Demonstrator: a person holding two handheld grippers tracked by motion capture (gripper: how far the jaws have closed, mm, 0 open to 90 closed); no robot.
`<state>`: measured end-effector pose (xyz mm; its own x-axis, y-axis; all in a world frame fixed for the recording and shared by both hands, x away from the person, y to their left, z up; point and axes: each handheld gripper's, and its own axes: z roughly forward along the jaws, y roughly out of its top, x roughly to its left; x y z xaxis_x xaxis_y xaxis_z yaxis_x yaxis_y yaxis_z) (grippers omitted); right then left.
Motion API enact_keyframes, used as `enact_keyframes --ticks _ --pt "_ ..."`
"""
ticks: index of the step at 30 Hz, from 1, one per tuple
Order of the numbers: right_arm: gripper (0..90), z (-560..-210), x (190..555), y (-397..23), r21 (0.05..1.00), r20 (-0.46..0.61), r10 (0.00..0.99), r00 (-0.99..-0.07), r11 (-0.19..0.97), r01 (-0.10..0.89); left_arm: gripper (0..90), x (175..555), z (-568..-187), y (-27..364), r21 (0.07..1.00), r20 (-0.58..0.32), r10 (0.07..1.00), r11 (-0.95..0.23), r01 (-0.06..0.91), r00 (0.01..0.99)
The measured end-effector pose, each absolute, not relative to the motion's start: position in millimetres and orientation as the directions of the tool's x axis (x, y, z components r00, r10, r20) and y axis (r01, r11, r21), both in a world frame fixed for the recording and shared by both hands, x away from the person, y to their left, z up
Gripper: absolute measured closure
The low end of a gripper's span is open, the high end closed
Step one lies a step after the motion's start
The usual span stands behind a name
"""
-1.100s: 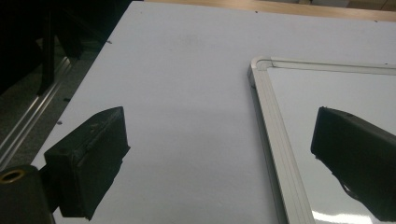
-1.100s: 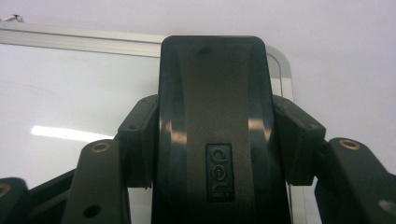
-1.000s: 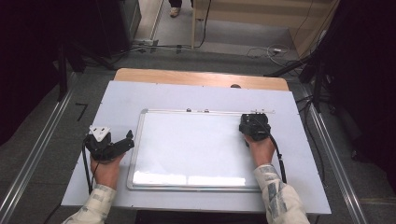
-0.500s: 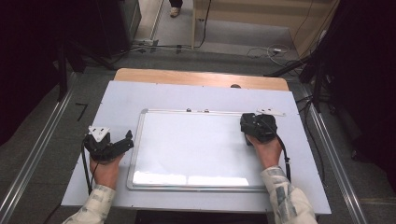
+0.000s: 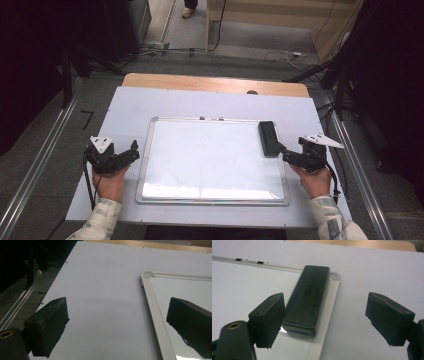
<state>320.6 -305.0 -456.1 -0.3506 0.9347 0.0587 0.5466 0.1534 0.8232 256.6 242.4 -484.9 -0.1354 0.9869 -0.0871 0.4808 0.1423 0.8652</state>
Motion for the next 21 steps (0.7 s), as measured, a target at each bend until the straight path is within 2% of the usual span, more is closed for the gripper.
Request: enact_keyframes --ticks 11,21 --pt "14.4 -468 307 -358 0.807 0.022 0.972 -0.233 0.121 0.578 4.3 252 -486 259 0.864 -0.075 0.981 0.154 0.48 -0.18" --pt "12.5 -474 299 -374 0.801 0.006 0.984 -0.181 0.104 0.59 4.2 256 -492 266 0.852 -0.058 0.979 0.15 0.502 -0.194"
